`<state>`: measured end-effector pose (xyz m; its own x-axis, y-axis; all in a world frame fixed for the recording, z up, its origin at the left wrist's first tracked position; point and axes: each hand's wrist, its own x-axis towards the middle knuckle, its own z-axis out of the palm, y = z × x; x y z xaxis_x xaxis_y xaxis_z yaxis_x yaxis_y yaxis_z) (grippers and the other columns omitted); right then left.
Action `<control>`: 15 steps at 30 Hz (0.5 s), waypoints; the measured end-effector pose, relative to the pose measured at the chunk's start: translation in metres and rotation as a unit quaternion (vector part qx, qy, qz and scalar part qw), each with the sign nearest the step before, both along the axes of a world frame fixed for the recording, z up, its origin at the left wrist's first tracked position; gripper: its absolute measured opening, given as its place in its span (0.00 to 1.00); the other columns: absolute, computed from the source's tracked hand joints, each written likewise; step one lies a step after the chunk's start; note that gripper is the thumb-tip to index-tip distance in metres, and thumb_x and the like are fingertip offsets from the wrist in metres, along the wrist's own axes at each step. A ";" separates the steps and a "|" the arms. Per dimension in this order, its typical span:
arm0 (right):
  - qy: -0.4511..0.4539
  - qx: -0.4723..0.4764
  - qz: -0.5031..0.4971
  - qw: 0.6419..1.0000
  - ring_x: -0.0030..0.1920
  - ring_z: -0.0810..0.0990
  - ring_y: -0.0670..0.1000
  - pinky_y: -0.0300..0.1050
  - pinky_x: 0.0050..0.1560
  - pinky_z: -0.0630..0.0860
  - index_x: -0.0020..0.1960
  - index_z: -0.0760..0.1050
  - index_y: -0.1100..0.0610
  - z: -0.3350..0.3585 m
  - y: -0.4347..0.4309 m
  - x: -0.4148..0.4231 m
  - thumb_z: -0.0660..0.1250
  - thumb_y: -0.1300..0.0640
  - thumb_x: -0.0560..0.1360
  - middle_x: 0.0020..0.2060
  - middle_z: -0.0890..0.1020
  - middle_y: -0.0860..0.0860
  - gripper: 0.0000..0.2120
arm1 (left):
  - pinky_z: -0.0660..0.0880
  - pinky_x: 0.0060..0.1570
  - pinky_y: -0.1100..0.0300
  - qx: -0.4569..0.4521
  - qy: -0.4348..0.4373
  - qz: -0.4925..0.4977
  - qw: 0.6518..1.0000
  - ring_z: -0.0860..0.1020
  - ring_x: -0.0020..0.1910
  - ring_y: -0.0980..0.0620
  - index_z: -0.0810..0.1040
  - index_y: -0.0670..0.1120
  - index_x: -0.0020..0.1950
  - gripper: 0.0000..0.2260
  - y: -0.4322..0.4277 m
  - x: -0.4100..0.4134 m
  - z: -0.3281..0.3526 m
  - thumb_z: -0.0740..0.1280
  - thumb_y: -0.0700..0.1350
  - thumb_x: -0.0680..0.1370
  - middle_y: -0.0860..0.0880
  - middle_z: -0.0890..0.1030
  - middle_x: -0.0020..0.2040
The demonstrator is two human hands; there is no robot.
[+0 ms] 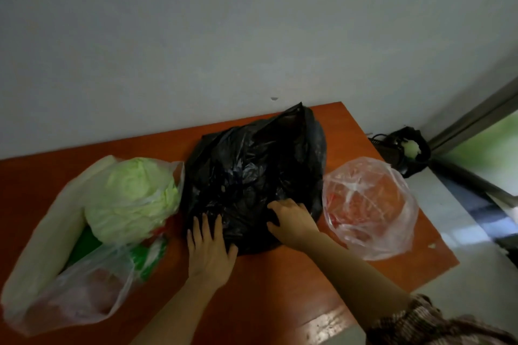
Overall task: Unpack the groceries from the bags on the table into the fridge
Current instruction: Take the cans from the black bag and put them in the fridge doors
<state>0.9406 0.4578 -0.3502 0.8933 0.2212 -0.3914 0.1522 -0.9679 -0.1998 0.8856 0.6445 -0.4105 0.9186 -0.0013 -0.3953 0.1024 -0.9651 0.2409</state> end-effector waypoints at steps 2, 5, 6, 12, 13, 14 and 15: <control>-0.004 -0.043 0.006 0.999 0.66 0.68 0.56 0.52 0.66 0.64 0.69 0.67 0.56 -0.004 0.002 -0.002 0.63 0.50 0.77 0.64 0.74 0.54 0.22 | 0.39 0.74 0.44 -0.006 0.005 -0.009 1.000 0.37 0.76 0.40 0.39 0.48 0.78 0.33 -0.002 0.002 -0.002 0.50 0.60 0.80 0.42 0.40 0.78; -0.017 -0.086 -0.015 0.996 0.66 0.67 0.58 0.53 0.65 0.64 0.67 0.67 0.57 -0.006 0.002 -0.001 0.63 0.49 0.76 0.63 0.74 0.55 0.22 | 0.40 0.74 0.42 -0.021 0.009 -0.009 1.000 0.38 0.76 0.39 0.39 0.50 0.78 0.33 -0.010 0.009 -0.003 0.51 0.61 0.79 0.42 0.41 0.78; -0.023 -0.094 -0.020 0.995 0.66 0.68 0.58 0.54 0.65 0.64 0.67 0.68 0.57 -0.006 0.000 -0.001 0.63 0.48 0.76 0.63 0.74 0.55 0.22 | 0.40 0.73 0.41 -0.024 0.013 -0.007 1.000 0.38 0.76 0.39 0.40 0.50 0.78 0.34 -0.013 0.012 -0.004 0.51 0.62 0.79 0.42 0.42 0.78; -0.052 -0.110 -0.007 0.993 0.67 0.66 0.57 0.53 0.64 0.65 0.69 0.67 0.55 -0.003 -0.017 -0.007 0.62 0.41 0.76 0.65 0.72 0.53 0.26 | 0.42 0.72 0.37 -0.037 0.037 -0.018 0.998 0.37 0.76 0.39 0.40 0.51 0.78 0.34 -0.026 0.021 -0.009 0.51 0.63 0.79 0.41 0.40 0.78; -0.056 -0.110 -0.006 0.992 0.67 0.66 0.56 0.52 0.64 0.65 0.69 0.67 0.55 -0.003 -0.020 -0.011 0.62 0.41 0.76 0.65 0.71 0.53 0.27 | 0.42 0.72 0.36 -0.034 0.040 -0.021 0.998 0.37 0.75 0.39 0.40 0.51 0.78 0.34 -0.028 0.022 -0.010 0.51 0.63 0.79 0.40 0.40 0.77; -0.059 -0.109 -0.004 0.992 0.67 0.66 0.57 0.52 0.64 0.65 0.69 0.66 0.55 -0.003 -0.023 -0.015 0.62 0.40 0.76 0.65 0.71 0.53 0.28 | 0.42 0.71 0.36 -0.033 0.043 -0.023 0.998 0.37 0.75 0.39 0.40 0.51 0.78 0.34 -0.029 0.023 -0.010 0.51 0.64 0.78 0.40 0.39 0.77; -0.059 -0.106 -0.001 0.993 0.67 0.66 0.57 0.52 0.63 0.66 0.69 0.66 0.55 -0.003 -0.026 -0.020 0.63 0.40 0.75 0.65 0.70 0.53 0.28 | 0.42 0.71 0.35 -0.032 0.045 -0.025 0.998 0.37 0.75 0.39 0.40 0.51 0.78 0.34 -0.031 0.023 -0.010 0.51 0.64 0.78 0.39 0.39 0.77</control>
